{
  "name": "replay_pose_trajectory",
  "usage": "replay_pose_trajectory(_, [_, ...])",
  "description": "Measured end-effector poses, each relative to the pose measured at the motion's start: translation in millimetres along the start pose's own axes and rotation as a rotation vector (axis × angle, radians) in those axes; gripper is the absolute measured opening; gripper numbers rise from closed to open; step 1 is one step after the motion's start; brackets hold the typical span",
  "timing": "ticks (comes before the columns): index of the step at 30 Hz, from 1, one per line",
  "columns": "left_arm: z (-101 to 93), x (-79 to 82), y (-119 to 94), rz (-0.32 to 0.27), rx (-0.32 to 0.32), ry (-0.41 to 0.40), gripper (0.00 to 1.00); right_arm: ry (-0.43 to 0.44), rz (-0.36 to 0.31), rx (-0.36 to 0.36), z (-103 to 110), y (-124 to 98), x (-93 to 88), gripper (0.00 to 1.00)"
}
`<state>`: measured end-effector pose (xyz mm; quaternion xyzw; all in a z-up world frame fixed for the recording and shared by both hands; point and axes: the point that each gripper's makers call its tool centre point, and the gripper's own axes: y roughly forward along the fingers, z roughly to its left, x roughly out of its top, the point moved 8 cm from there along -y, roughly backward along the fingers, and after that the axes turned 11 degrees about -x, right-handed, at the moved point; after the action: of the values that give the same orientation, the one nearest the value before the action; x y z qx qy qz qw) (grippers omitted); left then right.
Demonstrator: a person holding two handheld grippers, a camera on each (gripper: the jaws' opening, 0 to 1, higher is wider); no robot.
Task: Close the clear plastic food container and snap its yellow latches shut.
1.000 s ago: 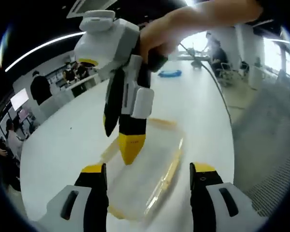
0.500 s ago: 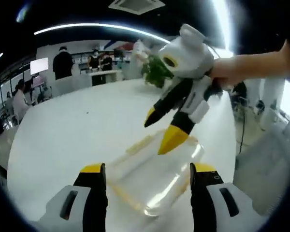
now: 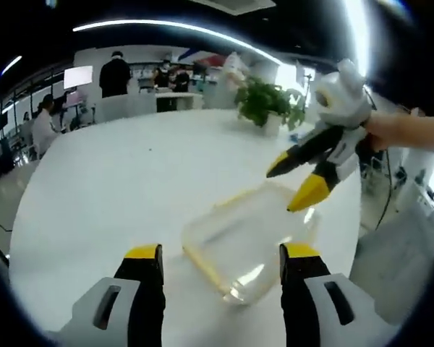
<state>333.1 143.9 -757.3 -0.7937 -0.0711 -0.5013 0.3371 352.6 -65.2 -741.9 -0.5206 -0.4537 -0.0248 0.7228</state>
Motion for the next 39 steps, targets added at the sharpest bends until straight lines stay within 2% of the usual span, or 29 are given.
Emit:
replay_pose_trajectory(7, [-6.7,-5.3,-1.6,0.010,-0.040,-0.015,0.62,0.090,-0.020,-0.012,-0.3,-9.9,-19.5,0.52])
replay_pose_trajectory(14, [-11.3,-9.2,1.4,0.036,-0.053,0.001,0.59,0.111,-0.036,-0.030,1.7,-14.4,-28.0,0.50])
replay_pose_trajectory(17, [-12.4,-9.8,2.0,0.041,-0.055,0.005,0.59,0.093,-0.046,-0.029,5.1,-14.4,-29.6,0.50])
replay_pose_trajectory(21, [-15.6,-8.0,2.6,0.048,-0.047,0.043,0.55,0.007,-0.048,-0.044,10.9,-12.8,-29.9,0.51])
replay_pose_trajectory(26, [-17.1,-10.4,7.7,0.086,-0.055,0.069,0.60,-0.033,-0.024,-0.051,12.5,-8.5,-33.6,0.51])
replay_pose_trajectory(27, [-17.7,-9.9,7.6,0.096,-0.046,0.086,0.60,-0.038,-0.002,-0.054,13.5,-7.8,-36.1,0.51])
replay_pose_trajectory(28, [-17.9,-10.2,7.2,0.111,-0.040,0.097,0.60,-0.006,-0.023,-0.055,13.7,-7.9,-34.4,0.51])
replay_pose_trajectory(29, [-18.3,-10.2,7.3,0.119,-0.041,0.110,0.60,-0.018,-0.020,-0.060,13.5,-8.5,-34.5,0.50])
replay_pose_trajectory(39, [-14.1,-9.4,8.3,0.111,-0.044,0.084,0.60,-0.018,-0.024,-0.057,10.9,-6.2,-31.8,0.50])
